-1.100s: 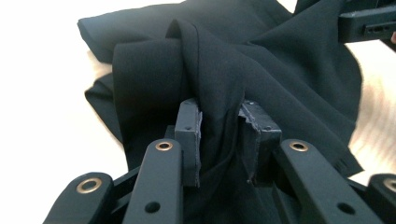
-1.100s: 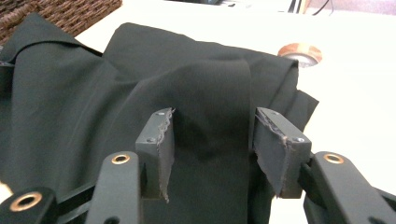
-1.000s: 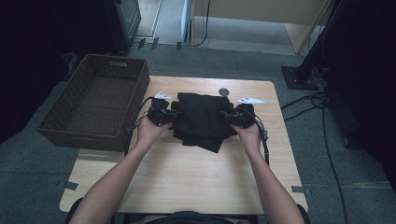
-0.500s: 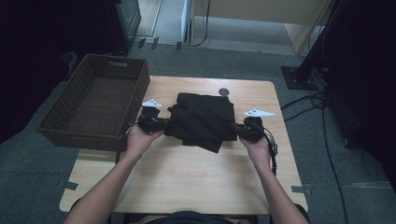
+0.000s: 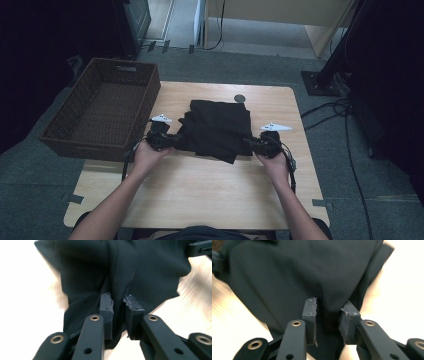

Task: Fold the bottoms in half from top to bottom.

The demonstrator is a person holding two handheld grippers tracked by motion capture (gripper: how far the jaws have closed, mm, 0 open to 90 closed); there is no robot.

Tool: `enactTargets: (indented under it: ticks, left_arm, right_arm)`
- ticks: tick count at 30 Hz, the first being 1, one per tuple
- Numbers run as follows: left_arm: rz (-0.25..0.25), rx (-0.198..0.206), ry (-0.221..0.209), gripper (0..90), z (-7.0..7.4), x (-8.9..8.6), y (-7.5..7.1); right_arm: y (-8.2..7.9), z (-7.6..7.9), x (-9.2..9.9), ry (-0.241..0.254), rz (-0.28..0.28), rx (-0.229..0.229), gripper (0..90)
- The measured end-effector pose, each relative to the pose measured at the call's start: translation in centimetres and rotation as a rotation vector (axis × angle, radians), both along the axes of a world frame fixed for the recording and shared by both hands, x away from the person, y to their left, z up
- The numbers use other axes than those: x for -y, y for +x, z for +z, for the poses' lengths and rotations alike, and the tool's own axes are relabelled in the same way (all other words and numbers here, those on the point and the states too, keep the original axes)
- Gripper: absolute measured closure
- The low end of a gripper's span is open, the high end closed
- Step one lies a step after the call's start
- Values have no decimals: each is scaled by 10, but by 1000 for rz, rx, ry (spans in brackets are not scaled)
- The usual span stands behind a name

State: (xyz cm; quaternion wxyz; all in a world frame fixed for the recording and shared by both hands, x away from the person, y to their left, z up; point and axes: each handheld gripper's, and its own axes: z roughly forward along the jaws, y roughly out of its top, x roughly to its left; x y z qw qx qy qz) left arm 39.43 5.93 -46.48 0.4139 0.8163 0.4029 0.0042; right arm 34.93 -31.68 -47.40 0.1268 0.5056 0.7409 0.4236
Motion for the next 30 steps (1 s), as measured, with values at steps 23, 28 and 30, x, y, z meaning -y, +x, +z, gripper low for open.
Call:
enactTargets:
  ticks: [23, 28, 30]
  left_arm:
    - [25, 22, 41, 626, 15, 40, 48]
    - [56, -12, 52, 731, -4, 43, 56]
    - [62, -20, 41, 805, -7, 40, 56]
  right_arm:
    - [31, 40, -3, 23, -75, 91, 638]
    - [33, 19, -32, -2, -8, 45, 671]
    - [33, 7, -41, -13, 7, 25, 681]
